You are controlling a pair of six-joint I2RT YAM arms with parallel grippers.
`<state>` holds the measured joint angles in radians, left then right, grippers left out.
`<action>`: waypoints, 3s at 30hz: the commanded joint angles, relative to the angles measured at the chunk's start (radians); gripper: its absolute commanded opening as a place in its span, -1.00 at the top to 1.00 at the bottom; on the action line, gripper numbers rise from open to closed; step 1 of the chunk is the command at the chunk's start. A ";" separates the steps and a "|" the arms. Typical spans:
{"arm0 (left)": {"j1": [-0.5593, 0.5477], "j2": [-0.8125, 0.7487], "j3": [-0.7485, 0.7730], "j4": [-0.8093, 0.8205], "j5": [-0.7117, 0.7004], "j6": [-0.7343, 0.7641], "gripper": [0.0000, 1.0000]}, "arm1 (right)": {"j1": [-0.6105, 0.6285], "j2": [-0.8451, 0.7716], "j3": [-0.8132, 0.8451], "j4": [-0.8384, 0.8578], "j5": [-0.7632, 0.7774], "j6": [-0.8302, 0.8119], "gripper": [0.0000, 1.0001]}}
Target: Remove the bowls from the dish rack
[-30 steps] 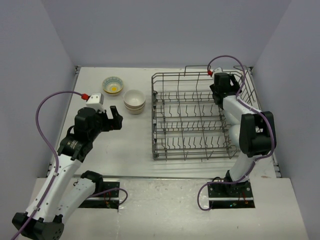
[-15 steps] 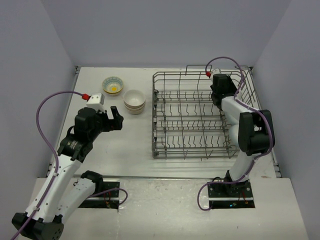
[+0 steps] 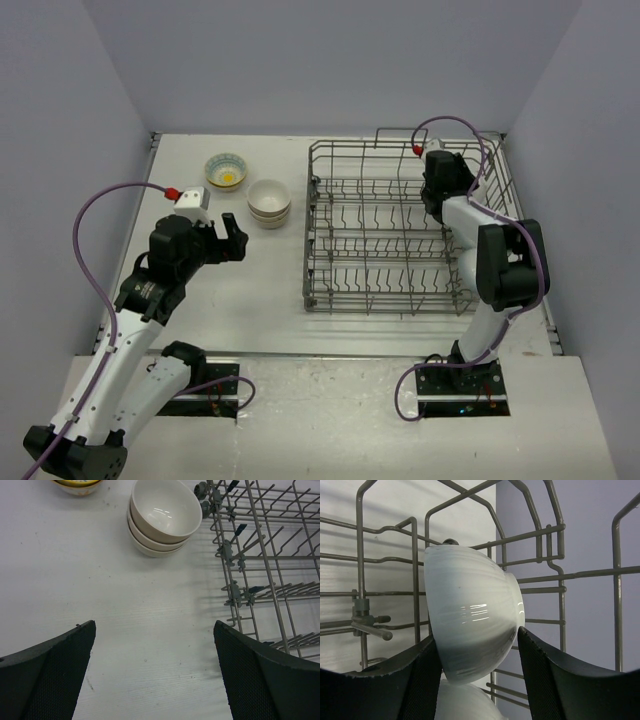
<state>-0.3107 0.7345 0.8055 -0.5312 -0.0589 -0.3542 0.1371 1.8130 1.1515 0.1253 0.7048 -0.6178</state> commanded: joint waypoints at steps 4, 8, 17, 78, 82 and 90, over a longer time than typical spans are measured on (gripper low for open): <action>-0.008 -0.010 -0.002 0.048 0.016 0.026 -1.00 | -0.024 -0.055 0.007 0.143 0.127 -0.054 -0.12; -0.008 -0.009 -0.002 0.050 0.021 0.027 -1.00 | -0.022 -0.069 0.005 0.148 0.136 -0.056 -0.12; -0.011 -0.007 -0.002 0.050 0.025 0.029 -1.00 | -0.022 -0.095 0.004 0.139 0.127 -0.059 -0.14; -0.027 -0.027 -0.003 0.048 -0.007 0.026 -1.00 | -0.050 -0.089 -0.010 0.353 0.213 -0.155 1.00; -0.027 -0.029 -0.003 0.046 -0.009 0.026 -1.00 | -0.041 -0.087 -0.004 0.349 0.219 -0.178 1.00; -0.027 -0.029 -0.002 0.046 -0.009 0.024 -1.00 | -0.030 -0.096 -0.003 0.359 0.206 -0.209 1.00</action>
<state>-0.3298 0.7147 0.8051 -0.5209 -0.0566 -0.3473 0.1055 1.7615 1.1217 0.3298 0.8482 -0.7731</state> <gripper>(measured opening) 0.997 0.087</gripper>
